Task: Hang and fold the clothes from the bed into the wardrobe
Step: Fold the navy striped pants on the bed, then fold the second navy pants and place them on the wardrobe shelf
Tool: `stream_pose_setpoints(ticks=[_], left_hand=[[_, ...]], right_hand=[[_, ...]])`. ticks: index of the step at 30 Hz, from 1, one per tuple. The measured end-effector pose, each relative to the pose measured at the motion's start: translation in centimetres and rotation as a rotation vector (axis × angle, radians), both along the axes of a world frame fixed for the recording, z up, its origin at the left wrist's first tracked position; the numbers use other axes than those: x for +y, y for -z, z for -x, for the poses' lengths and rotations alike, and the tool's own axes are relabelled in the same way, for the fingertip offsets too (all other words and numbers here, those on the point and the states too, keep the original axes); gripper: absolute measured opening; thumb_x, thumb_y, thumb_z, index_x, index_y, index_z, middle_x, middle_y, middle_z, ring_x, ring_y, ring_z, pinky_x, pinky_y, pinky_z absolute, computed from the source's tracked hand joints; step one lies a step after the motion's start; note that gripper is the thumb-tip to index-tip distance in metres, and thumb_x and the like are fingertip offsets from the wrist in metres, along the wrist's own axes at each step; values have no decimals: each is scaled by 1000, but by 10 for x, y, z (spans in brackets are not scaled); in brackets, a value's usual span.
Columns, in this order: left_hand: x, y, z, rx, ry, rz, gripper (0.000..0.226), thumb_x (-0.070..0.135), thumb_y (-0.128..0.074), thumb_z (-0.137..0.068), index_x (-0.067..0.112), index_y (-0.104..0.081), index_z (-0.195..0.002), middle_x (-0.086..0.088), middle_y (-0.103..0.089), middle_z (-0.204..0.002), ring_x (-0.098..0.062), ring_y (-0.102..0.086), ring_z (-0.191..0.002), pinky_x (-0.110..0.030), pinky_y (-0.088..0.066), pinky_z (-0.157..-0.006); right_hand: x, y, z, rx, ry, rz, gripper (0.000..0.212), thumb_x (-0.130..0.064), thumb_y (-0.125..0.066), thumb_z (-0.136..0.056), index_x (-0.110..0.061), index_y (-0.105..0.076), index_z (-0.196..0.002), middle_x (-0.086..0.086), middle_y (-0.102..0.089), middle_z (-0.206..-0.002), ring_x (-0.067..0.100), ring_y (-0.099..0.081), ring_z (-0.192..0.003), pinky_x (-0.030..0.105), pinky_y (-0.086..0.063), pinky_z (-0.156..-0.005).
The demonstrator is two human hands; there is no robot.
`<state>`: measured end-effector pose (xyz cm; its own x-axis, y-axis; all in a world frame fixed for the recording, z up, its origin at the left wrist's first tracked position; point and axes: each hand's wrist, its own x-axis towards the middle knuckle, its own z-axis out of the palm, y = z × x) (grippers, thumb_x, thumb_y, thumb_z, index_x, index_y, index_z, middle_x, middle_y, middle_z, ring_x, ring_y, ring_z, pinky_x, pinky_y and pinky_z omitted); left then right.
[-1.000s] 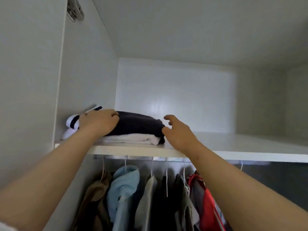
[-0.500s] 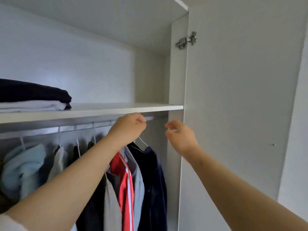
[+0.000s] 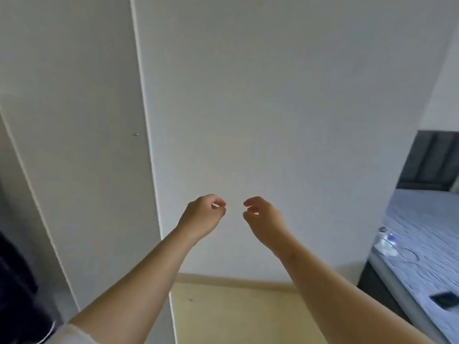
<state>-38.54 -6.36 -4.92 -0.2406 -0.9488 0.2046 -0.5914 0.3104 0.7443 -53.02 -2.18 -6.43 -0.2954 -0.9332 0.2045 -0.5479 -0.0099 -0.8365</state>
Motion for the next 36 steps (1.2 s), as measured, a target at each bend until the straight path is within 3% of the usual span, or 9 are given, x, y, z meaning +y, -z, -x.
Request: stream_pose_setpoints(ticks=[7, 10, 13, 19, 22, 26, 30, 33, 36], left_hand=[[64, 70, 225, -64, 357, -168, 10, 27, -50, -88, 30, -59, -89, 8, -59, -93, -16, -57, -94, -24, -42, -77], [99, 102, 307, -112, 528, -234, 10, 24, -53, -88, 28, -61, -91, 6, -60, -91, -13, -57, -87, -19, -40, -69], [139, 138, 376, -165, 716, -348, 11, 17, -56, -88, 23, -63, -94, 6, -58, -79, -10, -53, -71, -19, -39, -61], [189, 188, 499, -250, 970, -457, 13, 18, -55, -88, 29, -59, -83, -1, -64, -90, -20, -61, -95, -25, -44, -79], [206, 198, 554, -271, 1082, -478, 13, 22, -52, -90, 33, -57, -86, 0, -65, -101, -17, -61, -96, -24, -45, -77], [233, 207, 630, -367, 1248, -459, 14, 23, -48, -93, 26, -59, -102, -1, -62, -105, -15, -59, -97, -24, -46, -73], [284, 214, 694, -481, 1399, -466, 21, 20, -49, -92, 20, -60, -109, -5, -63, -105, -22, -61, -97, -27, -48, -71], [326, 221, 730, -527, 1499, -452, 20, 20, -51, -92, 17, -61, -110, -7, -64, -107, -23, -61, -101, -32, -47, -84], [365, 226, 766, -555, 1565, -436, 21, 18, -51, -92, 17, -62, -109, -6, -64, -104, -24, -62, -98, -31, -49, -80]], right_hand=[[114, 72, 198, -71, 372, -200, 32, -14, -46, -89, -19, -56, -119, 3, -60, -117, 15, -53, -83, 22, -39, -65], [169, 106, 260, -110, 548, -255, 28, -17, -47, -88, -19, -59, -112, -3, -61, -104, 7, -50, -72, 12, -39, -52], [219, 142, 310, -156, 690, -328, 20, -22, -47, -88, -24, -58, -105, -12, -55, -88, 2, -50, -73, 20, -44, -66], [298, 191, 399, -233, 970, -444, 12, -19, -47, -88, -27, -55, -95, -6, -57, -91, 9, -52, -78, 24, -42, -64], [324, 204, 439, -286, 1078, -473, 17, -18, -48, -89, -23, -57, -103, -4, -59, -102, 12, -50, -88, 22, -38, -67], [354, 209, 490, -357, 1209, -489, 28, -20, -48, -91, -18, -57, -118, 0, -59, -115, 12, -51, -90, 9, -34, -53], [398, 220, 520, -465, 1382, -476, 28, -18, -51, -89, -14, -59, -115, 4, -62, -116, 19, -58, -101, 22, -40, -74], [434, 231, 536, -529, 1473, -485, 27, -17, -51, -89, -12, -60, -114, 4, -63, -113, 17, -58, -94, 20, -34, -66], [467, 239, 559, -571, 1520, -491, 26, -17, -51, -88, -13, -61, -111, 4, -64, -112, 12, -54, -87, 19, -31, -63]])
